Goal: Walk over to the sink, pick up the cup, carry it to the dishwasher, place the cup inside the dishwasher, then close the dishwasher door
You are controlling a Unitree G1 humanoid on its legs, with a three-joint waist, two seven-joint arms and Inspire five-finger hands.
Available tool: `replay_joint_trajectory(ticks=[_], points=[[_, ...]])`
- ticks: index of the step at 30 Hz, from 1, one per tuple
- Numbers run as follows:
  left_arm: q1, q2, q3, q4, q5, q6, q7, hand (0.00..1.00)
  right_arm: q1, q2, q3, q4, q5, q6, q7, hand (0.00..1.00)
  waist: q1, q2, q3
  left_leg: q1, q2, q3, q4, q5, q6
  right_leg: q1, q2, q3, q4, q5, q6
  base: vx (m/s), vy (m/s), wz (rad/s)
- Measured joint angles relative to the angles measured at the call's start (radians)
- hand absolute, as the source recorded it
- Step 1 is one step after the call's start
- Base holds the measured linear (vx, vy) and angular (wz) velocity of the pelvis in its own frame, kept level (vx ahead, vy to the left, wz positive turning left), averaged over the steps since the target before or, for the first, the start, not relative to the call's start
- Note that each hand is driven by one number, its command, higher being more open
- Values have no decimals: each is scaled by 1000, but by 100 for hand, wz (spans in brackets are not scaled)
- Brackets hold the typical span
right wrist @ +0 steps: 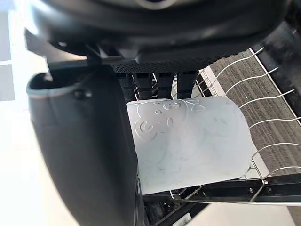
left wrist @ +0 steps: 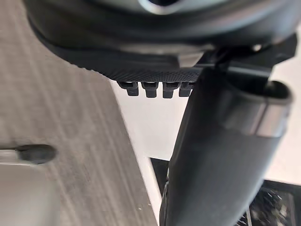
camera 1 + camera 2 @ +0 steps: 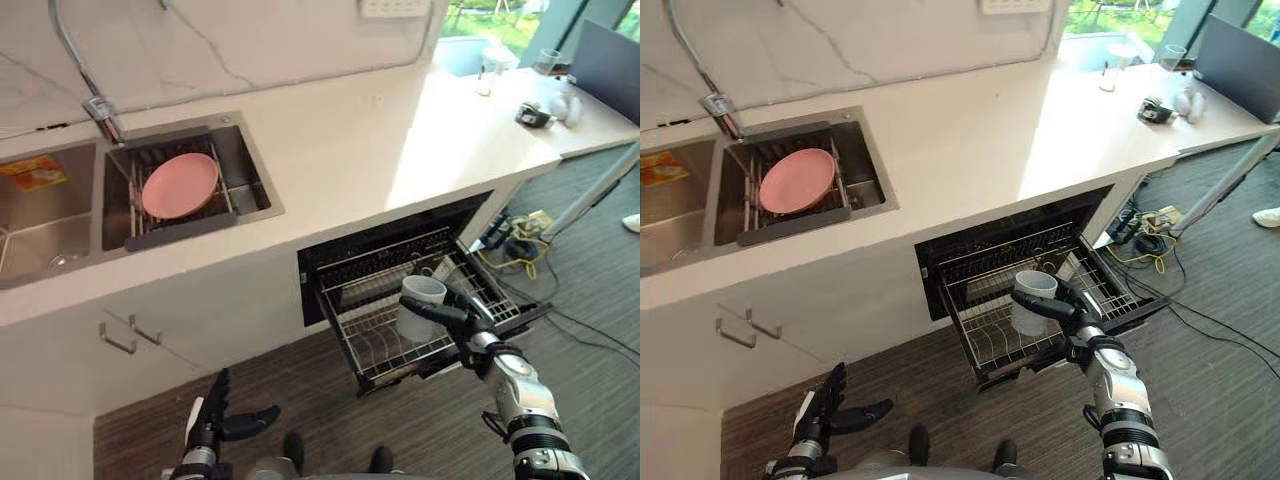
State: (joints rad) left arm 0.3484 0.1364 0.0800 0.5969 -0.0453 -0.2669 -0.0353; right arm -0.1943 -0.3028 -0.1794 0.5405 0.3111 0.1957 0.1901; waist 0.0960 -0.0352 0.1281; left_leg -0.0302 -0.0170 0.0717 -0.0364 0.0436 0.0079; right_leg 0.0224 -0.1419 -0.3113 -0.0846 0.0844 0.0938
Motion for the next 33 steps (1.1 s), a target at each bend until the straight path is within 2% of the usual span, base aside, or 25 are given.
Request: replay_joint_trajectory(ticks=[3,8,10,13,20,23,30,31,33], points=[[1,-2,0,-1,9,2,-9,100,-86,-26,29,78,0,0,-9,0,8,1,18,-36,-4,-26,2,11,2,-22,-2,-25,0,1,-1,-29,4,22],[-26,0,-8,-16,9,2,-14,100,-208,-56,71,212,-4,5,3,0,41,3,72,-73,-8,-49,16,15,5,-43,-3,-48,0,2,-1,1,6,16],[-42,0,-18,-37,8,3,-15,100,-268,-60,81,278,-24,8,11,0,56,7,114,-90,-10,-65,30,17,6,-46,-4,-63,0,3,-2,24,8,21],[-60,0,-24,-50,8,4,-15,100,-327,-61,101,338,-34,9,22,0,64,11,149,-116,-14,-90,47,17,6,-53,-5,-86,1,3,-3,-9,7,22],[-113,1,-31,-60,4,14,-10,100,-458,-95,127,469,-69,5,46,0,110,27,226,-184,-4,-99,96,13,2,-105,-9,-96,45,1,-14,-61,24,5],[-119,2,-31,-71,-4,18,-9,100,-504,-108,128,507,-77,4,46,0,112,27,247,-210,-2,-107,114,13,2,-127,-10,-104,65,-3,-20,-53,19,7],[-135,4,-68,-76,-13,23,-6,100,-549,-109,128,545,-103,4,30,0,127,25,249,-239,5,-112,126,13,1,-150,-5,-107,72,-7,-25,-7,3,0],[-135,3,-71,-81,-13,24,-7,100,-553,-109,128,546,-108,4,25,100,130,23,250,-239,6,-112,126,13,1,-151,-4,-107,72,-7,-26,0,0,0],[-136,3,-74,-87,-13,26,-7,100,-565,-109,128,550,-108,4,22,100,132,21,252,-240,8,-112,126,12,0,-152,-3,-108,72,-8,-27,0,0,0]])
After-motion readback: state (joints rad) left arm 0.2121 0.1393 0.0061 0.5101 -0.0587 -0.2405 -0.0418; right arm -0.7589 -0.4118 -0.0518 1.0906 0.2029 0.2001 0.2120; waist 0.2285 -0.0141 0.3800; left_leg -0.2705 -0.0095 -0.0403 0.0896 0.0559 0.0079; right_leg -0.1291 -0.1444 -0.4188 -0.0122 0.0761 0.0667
